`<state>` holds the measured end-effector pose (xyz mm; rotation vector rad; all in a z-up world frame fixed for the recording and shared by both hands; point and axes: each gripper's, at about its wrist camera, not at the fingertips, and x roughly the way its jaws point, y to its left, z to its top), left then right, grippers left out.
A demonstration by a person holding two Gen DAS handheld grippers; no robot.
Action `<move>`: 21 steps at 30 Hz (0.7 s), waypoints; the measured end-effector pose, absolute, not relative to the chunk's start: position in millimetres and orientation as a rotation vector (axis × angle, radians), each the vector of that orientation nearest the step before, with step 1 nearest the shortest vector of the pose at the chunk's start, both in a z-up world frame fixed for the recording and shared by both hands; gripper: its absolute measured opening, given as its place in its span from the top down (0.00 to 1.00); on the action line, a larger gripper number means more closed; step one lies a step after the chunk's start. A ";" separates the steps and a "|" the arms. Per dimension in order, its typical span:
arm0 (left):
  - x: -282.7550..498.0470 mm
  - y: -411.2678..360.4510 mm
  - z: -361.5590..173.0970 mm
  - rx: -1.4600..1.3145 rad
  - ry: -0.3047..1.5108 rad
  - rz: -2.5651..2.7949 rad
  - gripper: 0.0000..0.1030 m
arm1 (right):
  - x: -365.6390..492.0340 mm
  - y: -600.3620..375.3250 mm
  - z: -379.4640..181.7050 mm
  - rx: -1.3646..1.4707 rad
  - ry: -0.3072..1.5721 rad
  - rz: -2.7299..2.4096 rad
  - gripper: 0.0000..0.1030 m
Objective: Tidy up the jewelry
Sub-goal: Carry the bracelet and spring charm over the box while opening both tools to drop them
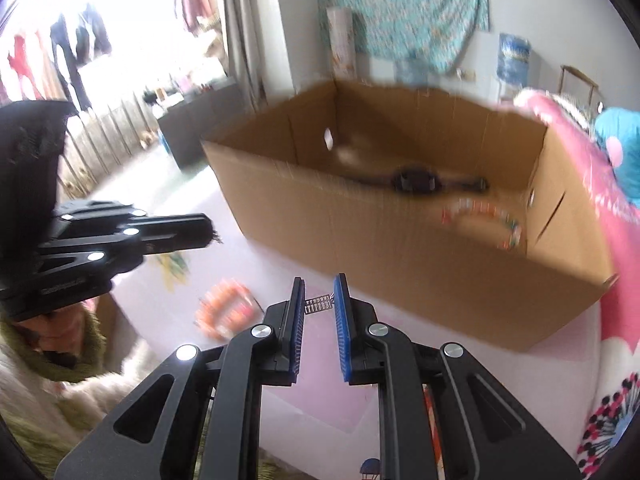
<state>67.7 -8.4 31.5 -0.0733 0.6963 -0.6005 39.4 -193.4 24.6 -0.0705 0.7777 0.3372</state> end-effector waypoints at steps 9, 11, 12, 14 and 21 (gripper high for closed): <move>110.3 -23.2 105.3 -0.064 0.567 -0.683 0.99 | 90.3 -212.7 102.1 -0.060 0.703 0.409 0.85; 138.5 -35.2 102.0 -0.049 0.641 -0.626 0.99 | 124.5 -216.4 98.7 -0.055 0.813 0.413 0.85; 157.6 -42.7 95.8 -0.040 0.706 -0.605 0.99 | 143.4 -218.3 93.4 -0.051 0.879 0.384 0.85; 184.5 -47.6 81.0 -0.052 0.814 -0.582 0.99 | 173.8 -216.0 78.5 -0.060 1.002 0.374 0.85; 231.5 -52.6 39.3 -0.081 1.029 -0.535 0.99 | 222.5 -209.5 31.8 -0.115 1.206 0.338 0.85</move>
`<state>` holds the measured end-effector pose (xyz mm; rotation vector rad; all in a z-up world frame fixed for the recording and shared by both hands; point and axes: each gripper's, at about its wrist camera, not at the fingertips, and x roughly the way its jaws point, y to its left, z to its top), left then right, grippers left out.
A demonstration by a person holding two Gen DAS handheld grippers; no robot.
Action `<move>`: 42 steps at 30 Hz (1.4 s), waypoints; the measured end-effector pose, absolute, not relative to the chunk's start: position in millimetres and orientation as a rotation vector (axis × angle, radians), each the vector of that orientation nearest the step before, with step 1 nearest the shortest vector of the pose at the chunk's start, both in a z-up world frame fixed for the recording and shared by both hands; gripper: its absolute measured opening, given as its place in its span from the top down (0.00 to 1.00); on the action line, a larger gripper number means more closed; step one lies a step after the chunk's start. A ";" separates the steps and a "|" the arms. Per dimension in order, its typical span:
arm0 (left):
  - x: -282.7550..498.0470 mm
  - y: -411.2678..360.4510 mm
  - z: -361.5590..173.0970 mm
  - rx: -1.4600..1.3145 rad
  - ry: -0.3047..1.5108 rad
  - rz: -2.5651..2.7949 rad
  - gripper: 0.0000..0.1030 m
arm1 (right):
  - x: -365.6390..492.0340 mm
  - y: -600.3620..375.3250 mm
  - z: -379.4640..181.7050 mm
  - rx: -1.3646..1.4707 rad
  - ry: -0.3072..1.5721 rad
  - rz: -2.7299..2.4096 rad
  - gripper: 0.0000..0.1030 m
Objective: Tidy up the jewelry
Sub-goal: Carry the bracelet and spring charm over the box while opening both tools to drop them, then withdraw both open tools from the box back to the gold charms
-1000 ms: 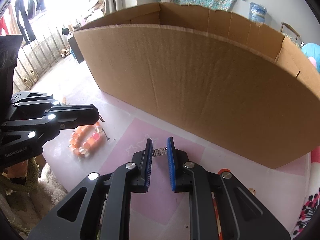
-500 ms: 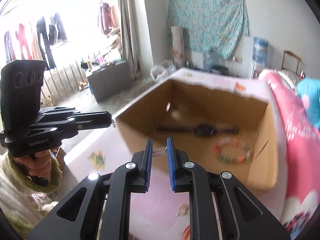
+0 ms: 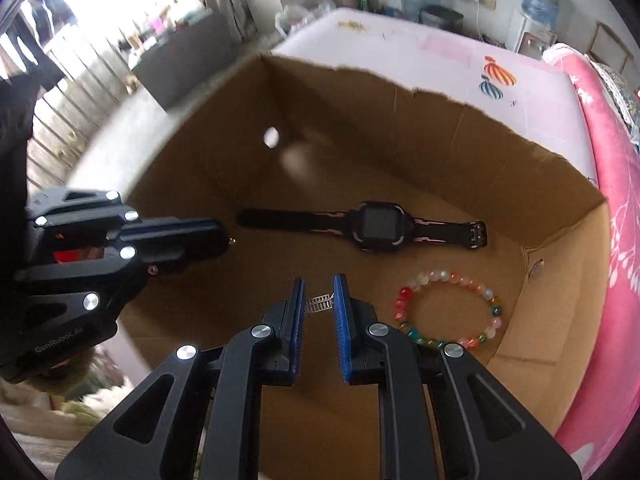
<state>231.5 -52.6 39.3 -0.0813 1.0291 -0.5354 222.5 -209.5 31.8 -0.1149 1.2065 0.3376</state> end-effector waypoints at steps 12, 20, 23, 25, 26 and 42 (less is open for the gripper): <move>244.3 -45.1 22.6 -0.152 1.076 -0.524 0.97 | 239.9 -222.2 15.8 -0.069 1.242 0.294 0.84; 239.2 -39.4 37.2 -0.181 1.003 -0.531 0.87 | 228.7 -237.8 42.5 0.012 1.136 0.300 0.83; 224.8 -34.2 56.8 -0.175 0.922 -0.534 0.87 | 213.9 -246.1 64.5 0.053 1.058 0.303 0.73; 209.0 -33.8 70.9 -0.149 0.858 -0.544 0.84 | 191.7 -254.2 85.1 0.086 0.976 0.313 0.69; 198.3 -33.0 77.9 -0.137 0.825 -0.552 0.79 | 181.9 -256.9 92.8 0.099 0.946 0.312 0.65; 56.5 -94.8 3.4 0.068 0.817 -0.674 0.48 | 11.0 -269.5 12.9 0.149 0.868 0.170 0.57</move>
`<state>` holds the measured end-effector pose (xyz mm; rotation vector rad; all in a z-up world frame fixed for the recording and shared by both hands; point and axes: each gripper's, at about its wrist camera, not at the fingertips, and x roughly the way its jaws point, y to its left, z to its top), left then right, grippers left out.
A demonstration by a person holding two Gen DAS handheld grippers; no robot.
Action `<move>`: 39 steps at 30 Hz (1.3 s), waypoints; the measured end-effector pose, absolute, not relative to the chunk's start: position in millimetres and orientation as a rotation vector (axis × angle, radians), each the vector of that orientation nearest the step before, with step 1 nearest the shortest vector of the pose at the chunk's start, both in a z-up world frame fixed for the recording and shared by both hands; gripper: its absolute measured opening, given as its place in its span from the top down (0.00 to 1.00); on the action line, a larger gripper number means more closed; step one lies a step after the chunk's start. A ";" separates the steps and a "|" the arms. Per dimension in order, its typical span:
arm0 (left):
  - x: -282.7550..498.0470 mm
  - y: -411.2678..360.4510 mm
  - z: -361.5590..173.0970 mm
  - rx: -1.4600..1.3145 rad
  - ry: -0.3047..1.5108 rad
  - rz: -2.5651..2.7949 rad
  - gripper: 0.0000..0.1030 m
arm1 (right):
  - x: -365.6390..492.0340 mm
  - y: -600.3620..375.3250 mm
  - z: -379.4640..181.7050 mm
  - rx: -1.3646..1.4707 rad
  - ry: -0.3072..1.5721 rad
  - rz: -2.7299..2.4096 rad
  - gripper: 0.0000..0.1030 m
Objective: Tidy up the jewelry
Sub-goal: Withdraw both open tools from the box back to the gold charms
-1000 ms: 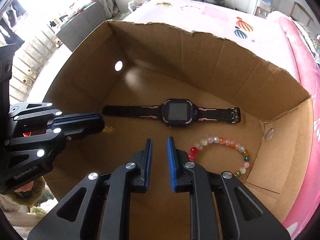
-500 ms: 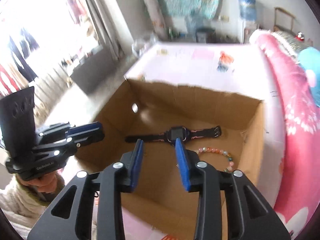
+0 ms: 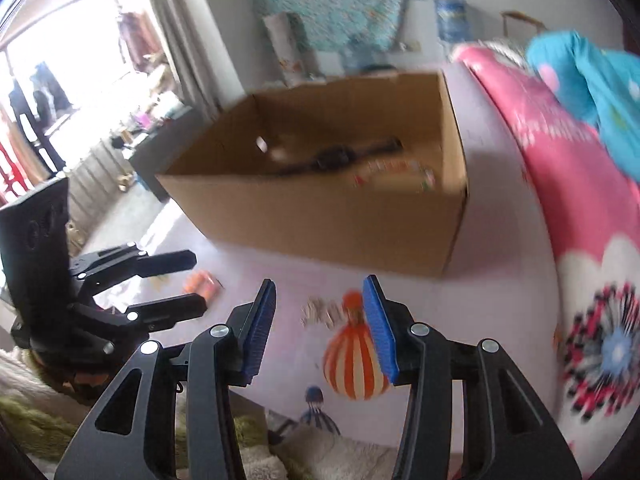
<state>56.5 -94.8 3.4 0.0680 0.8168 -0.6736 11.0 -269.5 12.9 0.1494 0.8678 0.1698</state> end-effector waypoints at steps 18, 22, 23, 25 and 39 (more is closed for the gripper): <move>81.8 -165.2 -45.2 0.235 0.891 -0.724 0.77 | 19.2 -299.3 -44.2 0.302 0.911 0.061 0.64; 78.4 -166.5 -46.1 0.293 0.870 -0.693 0.90 | 22.4 -302.3 -49.2 0.328 0.918 0.068 0.64; 79.2 -166.1 -45.9 0.295 0.870 -0.688 0.96 | 22.7 -303.0 -49.4 0.331 0.918 0.070 0.64; 80.6 -163.0 -45.6 0.288 0.876 -0.686 0.99 | 23.9 -303.5 -50.9 0.337 0.918 0.068 0.64; 76.3 -136.9 -28.2 0.185 0.879 -0.694 1.00 | 18.7 -305.9 -47.1 0.351 0.899 0.080 0.64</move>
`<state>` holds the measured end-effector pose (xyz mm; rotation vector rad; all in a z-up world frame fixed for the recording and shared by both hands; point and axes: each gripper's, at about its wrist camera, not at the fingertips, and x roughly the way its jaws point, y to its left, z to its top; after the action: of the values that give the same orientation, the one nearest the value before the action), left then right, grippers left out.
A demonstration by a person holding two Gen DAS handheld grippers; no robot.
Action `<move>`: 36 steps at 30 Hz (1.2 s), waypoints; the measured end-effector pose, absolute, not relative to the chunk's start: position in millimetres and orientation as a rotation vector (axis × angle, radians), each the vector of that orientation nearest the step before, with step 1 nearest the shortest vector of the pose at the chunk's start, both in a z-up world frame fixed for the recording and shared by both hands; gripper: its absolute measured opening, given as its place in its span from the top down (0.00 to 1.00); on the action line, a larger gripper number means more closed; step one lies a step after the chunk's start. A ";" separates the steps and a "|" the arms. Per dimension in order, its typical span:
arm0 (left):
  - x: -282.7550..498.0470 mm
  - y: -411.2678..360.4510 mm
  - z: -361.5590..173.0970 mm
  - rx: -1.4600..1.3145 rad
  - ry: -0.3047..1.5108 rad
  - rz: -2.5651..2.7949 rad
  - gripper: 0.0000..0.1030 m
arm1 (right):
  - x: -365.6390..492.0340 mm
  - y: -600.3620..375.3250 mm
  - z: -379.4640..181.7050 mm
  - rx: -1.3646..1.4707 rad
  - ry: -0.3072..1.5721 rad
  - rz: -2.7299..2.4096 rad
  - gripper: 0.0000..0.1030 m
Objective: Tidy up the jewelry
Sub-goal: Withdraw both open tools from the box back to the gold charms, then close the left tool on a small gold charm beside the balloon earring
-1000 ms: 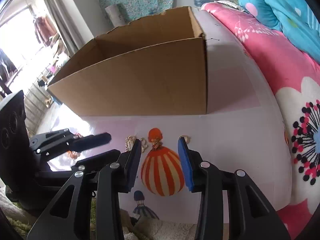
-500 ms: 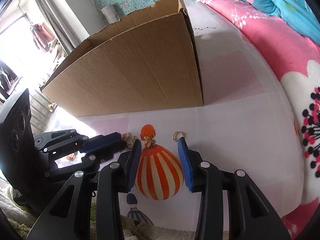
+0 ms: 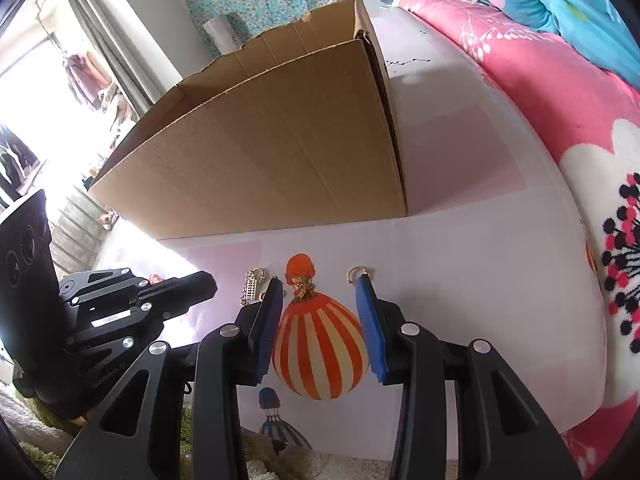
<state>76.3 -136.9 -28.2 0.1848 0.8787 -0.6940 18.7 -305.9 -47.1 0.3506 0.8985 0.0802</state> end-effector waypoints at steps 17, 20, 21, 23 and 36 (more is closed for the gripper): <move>78.3 -163.7 -44.9 0.288 0.935 -0.654 1.00 | 20.4 -309.4 -45.3 0.396 0.894 0.101 0.63; 81.1 -161.1 -44.8 0.267 0.942 -0.670 1.00 | 20.7 -311.8 -46.3 0.423 0.893 0.109 0.63; 82.3 -159.7 -45.0 0.259 0.944 -0.672 1.00 | 20.1 -312.2 -46.3 0.421 0.892 0.106 0.64; 82.4 -155.7 -42.3 0.242 0.934 -0.671 1.00 | 18.8 -312.2 -45.6 0.420 0.890 0.101 0.64; 83.0 -123.9 -2.8 0.145 0.867 -0.669 1.00 | 17.2 -309.9 -44.7 0.421 0.886 0.109 0.64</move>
<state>83.0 -123.9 -2.8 0.1452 0.8670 -0.6688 17.2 -309.9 -44.7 0.4214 0.8861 0.1086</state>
